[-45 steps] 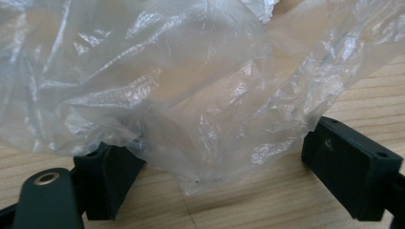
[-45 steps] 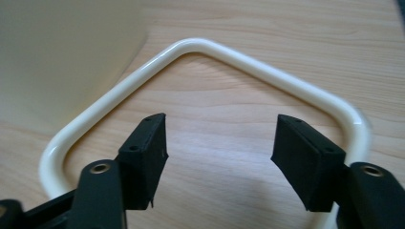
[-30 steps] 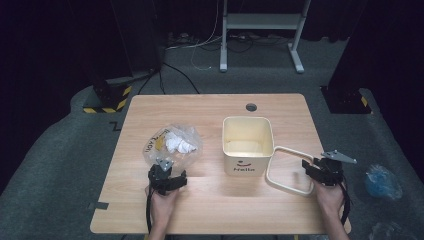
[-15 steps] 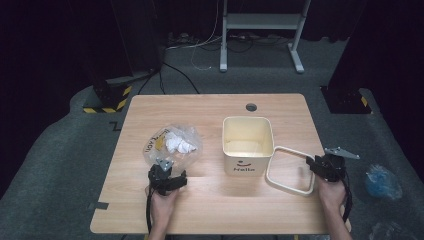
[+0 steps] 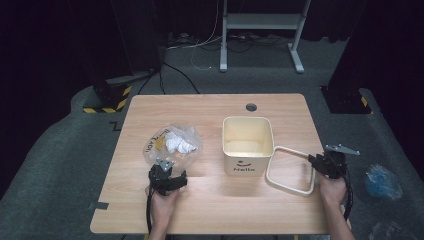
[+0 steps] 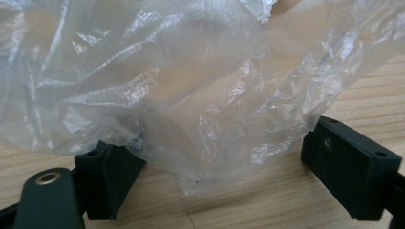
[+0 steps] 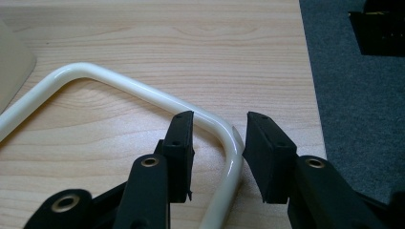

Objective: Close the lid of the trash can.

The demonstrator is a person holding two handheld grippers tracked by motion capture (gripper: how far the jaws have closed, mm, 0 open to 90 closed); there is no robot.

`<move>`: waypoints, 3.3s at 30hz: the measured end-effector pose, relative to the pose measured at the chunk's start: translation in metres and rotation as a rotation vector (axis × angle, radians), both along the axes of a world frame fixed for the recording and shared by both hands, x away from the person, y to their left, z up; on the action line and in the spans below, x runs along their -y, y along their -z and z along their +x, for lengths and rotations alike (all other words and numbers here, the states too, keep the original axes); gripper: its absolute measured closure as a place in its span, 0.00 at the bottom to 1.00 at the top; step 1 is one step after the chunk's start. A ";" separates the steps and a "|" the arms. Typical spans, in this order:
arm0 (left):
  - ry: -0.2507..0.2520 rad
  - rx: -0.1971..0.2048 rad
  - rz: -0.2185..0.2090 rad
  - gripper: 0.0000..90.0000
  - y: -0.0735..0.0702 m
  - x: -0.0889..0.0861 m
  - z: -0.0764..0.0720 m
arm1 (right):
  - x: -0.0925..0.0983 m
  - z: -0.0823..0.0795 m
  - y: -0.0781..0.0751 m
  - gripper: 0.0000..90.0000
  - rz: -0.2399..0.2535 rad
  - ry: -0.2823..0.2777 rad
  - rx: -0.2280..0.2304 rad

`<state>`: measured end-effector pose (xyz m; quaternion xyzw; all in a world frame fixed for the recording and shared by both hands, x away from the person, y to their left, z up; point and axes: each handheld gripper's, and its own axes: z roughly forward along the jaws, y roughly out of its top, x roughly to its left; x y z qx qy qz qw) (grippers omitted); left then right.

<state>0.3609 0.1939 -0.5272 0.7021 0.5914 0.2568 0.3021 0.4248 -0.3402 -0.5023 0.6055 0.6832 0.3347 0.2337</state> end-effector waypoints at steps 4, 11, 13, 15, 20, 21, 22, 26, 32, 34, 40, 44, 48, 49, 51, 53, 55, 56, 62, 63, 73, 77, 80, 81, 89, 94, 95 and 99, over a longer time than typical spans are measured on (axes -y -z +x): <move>0.000 0.000 -0.001 0.17 0.000 0.000 0.000 | 0.001 0.002 0.003 0.71 -0.002 0.005 -0.006; 0.000 -0.001 -0.002 0.17 0.000 0.000 0.000 | 0.003 0.006 0.010 0.73 0.014 0.008 -0.033; 0.000 -0.001 -0.002 0.17 0.000 0.000 0.000 | 0.002 0.006 0.012 0.75 0.012 0.009 -0.037; 0.000 -0.001 -0.002 0.17 0.000 0.000 0.000 | 0.003 0.006 0.012 0.75 0.010 0.006 -0.032; 0.000 0.000 -0.002 0.17 0.000 0.000 0.000 | 0.001 0.006 0.012 0.80 -0.010 -0.006 -0.030; 0.000 -0.001 -0.001 0.17 0.000 0.000 0.000 | 0.000 0.006 0.013 0.80 -0.012 -0.007 -0.026; 0.000 0.000 -0.002 0.17 0.000 0.000 0.000 | 0.000 0.006 0.013 0.81 -0.011 -0.010 -0.026; -0.001 0.000 -0.002 0.17 0.000 0.000 0.000 | 0.002 0.005 0.014 0.82 0.007 -0.023 -0.013; 0.000 0.000 -0.002 0.17 0.000 0.000 0.000 | 0.004 0.004 0.014 0.84 0.015 -0.022 -0.013; 0.000 0.000 -0.002 0.17 0.000 0.000 0.000 | 0.004 0.004 0.014 0.85 0.009 -0.018 -0.009; 0.000 0.000 -0.002 0.17 0.000 0.000 0.000 | 0.006 0.003 0.012 0.86 0.003 -0.015 -0.011; 0.000 0.000 -0.002 0.17 0.000 0.000 0.000 | 0.008 0.001 0.008 0.86 0.007 -0.015 -0.001; 0.000 0.000 -0.002 0.17 0.000 0.000 0.000 | 0.008 -0.002 0.004 0.86 0.004 -0.023 0.010; 0.000 0.000 -0.002 0.17 0.000 0.000 0.000 | 0.008 -0.002 0.004 0.86 0.001 -0.026 0.013; 0.000 0.000 -0.002 0.17 0.000 0.000 0.000 | 0.008 -0.003 0.001 0.86 -0.003 -0.029 0.018; 0.001 0.000 -0.002 0.17 0.000 0.000 0.000 | 0.009 -0.005 0.000 0.86 -0.008 -0.032 0.018; 0.002 0.001 -0.002 0.17 0.000 0.000 0.000 | 0.009 -0.005 -0.001 0.86 -0.012 -0.047 0.007; 0.002 0.001 -0.002 0.17 0.000 0.000 0.000 | 0.009 -0.006 -0.002 0.86 -0.019 -0.048 0.003; 0.002 0.002 -0.002 0.17 0.000 0.000 0.000 | 0.011 -0.010 -0.007 0.87 -0.025 -0.052 0.011; 0.002 0.002 -0.002 0.17 0.000 0.000 0.000 | 0.011 -0.011 -0.008 0.87 -0.022 -0.052 0.012; 0.006 0.004 -0.004 0.19 0.000 0.001 0.000 | 0.015 -0.020 -0.018 0.87 -0.030 -0.058 0.022; 0.006 0.005 -0.004 0.19 0.000 0.001 0.000 | 0.017 -0.024 -0.021 0.87 -0.021 -0.059 0.024; 0.006 0.005 -0.004 0.19 0.000 0.001 0.000 | 0.019 -0.027 -0.024 0.87 -0.014 -0.064 0.034; 0.006 0.005 -0.004 0.19 0.000 0.001 0.000 | 0.019 -0.027 -0.025 0.87 -0.013 -0.064 0.037; 0.007 0.005 -0.004 0.19 0.000 0.001 0.000 | 0.018 -0.030 -0.030 0.87 -0.018 -0.073 0.046; 0.007 0.005 -0.004 0.19 0.000 0.001 0.000 | 0.017 -0.032 -0.035 0.87 -0.019 -0.076 0.049; 0.007 0.005 -0.004 0.19 0.000 0.001 0.000 | 0.017 -0.032 -0.037 0.87 -0.019 -0.075 0.052; 0.007 0.005 -0.005 0.19 0.000 0.001 0.000 | 0.018 -0.034 -0.044 0.87 -0.023 -0.080 0.061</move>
